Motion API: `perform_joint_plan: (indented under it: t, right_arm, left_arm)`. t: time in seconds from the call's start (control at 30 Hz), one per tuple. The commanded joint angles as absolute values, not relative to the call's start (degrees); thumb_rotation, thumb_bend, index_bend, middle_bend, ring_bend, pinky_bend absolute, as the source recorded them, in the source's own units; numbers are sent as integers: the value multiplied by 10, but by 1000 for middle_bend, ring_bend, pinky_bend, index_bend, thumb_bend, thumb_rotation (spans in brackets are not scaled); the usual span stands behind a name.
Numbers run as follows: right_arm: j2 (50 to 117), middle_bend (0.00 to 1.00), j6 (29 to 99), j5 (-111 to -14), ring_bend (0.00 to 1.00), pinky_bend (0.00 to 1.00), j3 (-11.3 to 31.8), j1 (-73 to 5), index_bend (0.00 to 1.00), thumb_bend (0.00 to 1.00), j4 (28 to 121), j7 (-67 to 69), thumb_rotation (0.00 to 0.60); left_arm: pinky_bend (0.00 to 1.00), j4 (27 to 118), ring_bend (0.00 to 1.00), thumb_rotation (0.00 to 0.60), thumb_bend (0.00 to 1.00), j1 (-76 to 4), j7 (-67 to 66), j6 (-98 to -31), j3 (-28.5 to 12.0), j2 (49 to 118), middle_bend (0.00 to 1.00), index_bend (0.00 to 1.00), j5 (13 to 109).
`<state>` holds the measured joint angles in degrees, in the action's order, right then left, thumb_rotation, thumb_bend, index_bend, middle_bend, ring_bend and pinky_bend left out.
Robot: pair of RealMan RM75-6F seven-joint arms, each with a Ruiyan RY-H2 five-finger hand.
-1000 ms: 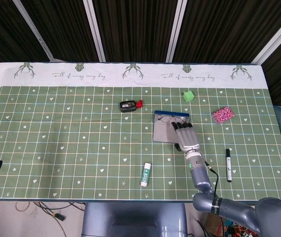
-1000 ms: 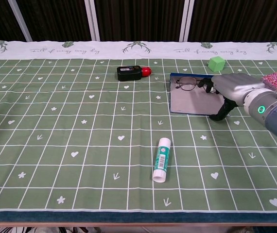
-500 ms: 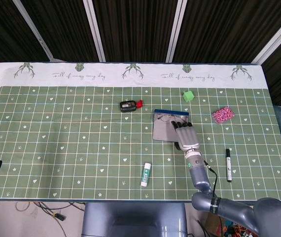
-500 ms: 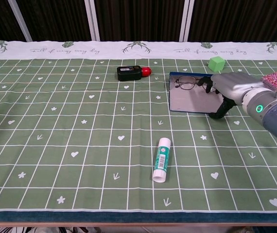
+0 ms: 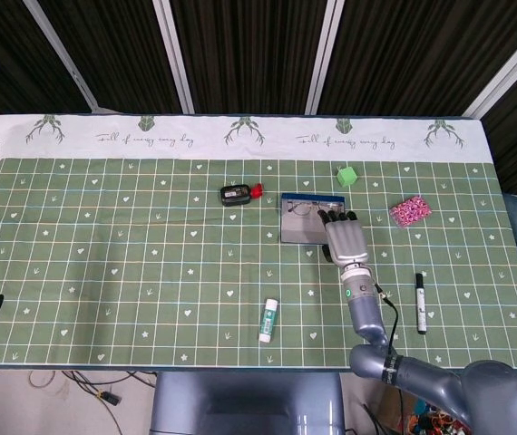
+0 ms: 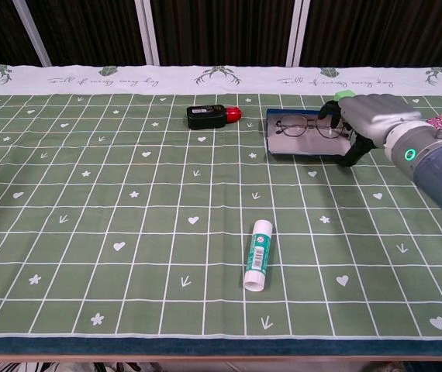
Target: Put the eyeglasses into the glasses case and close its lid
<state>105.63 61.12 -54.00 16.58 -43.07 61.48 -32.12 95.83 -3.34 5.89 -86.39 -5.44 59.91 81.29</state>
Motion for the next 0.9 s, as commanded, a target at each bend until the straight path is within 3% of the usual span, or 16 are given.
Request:
perform_joint_plan:
  t: [0.03,0.27,0.57,0.9]
  right_arm:
    - [1064,287,614,-547,310,227,175,-444,235,417,593,-325,600]
    - [1088,293,601,-542,318,228,204,-475,261,420,524,-325,600]
    - [1120,294,568,-535,318,228,208,-486,266,419,453,-303,600]
    - [1121,300,565,-548,322,228,207,-481,448,360,470,-277,600]
  left_arm:
    - [0,958,0,600,273,-33,59,-865,-54,599,0,166,813]
    - [0,958,0,600,273,-33,61,-864,-56,598,0,166,811]
    - [0,959,0,600,273,-33,62,-864,-56,597,0,171,811]
    - [0,959,0,600,273,-34,63,-862,-56,597,0,173,810]
